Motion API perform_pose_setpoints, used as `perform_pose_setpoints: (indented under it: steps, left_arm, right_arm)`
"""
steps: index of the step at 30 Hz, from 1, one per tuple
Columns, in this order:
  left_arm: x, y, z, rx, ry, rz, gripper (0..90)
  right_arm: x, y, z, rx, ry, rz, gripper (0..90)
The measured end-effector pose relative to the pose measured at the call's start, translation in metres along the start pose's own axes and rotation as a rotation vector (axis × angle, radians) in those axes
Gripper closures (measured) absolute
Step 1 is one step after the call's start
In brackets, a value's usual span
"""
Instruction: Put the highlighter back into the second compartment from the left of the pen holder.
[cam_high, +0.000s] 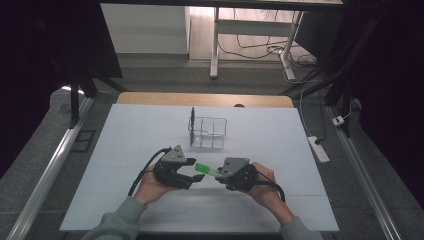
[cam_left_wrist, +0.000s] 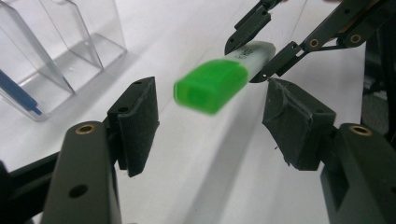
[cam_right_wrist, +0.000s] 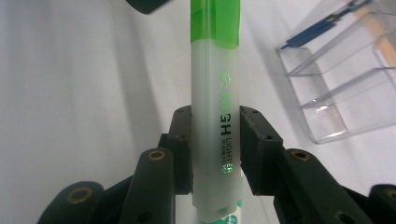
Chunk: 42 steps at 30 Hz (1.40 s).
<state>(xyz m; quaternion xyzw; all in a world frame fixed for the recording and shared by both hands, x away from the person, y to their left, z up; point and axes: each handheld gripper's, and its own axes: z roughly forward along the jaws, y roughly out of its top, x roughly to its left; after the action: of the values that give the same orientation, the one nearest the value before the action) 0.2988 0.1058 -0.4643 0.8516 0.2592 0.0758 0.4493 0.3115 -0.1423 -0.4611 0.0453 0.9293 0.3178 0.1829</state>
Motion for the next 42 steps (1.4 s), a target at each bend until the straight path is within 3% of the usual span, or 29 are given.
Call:
perform_pose_setpoints:
  steps: [4, 10, 19, 29, 37, 42]
  left_arm:
    - [0.002, -0.001, -0.002, -0.022, -0.020, -0.012, 34.3]
    - [0.002, -0.001, -0.003, -0.039, -0.011, -0.016, 33.6]
    - [0.003, -0.001, -0.004, -0.088, -0.021, -0.037, 32.4]
    - [0.003, -0.001, -0.001, -0.114, -0.043, -0.064, 30.8]
    - [0.000, -0.001, 0.000, -0.131, -0.034, -0.056, 48.4]
    - [0.002, -0.002, 0.000, -0.137, -0.066, -0.062, 53.8]
  right_arm:
    - [-0.004, -0.003, -0.004, -0.026, -0.014, 0.042, 67.6]
    - [-0.009, -0.006, -0.007, -0.067, -0.015, 0.092, 67.7]
    - [-0.010, -0.006, -0.008, -0.115, -0.004, 0.139, 67.6]
    - [-0.002, -0.002, 0.000, -0.152, 0.028, 0.127, 67.6]
    - [0.004, 0.001, 0.004, -0.162, 0.044, 0.108, 67.6]
    - [0.005, -0.001, 0.007, -0.150, 0.058, 0.107, 67.6]
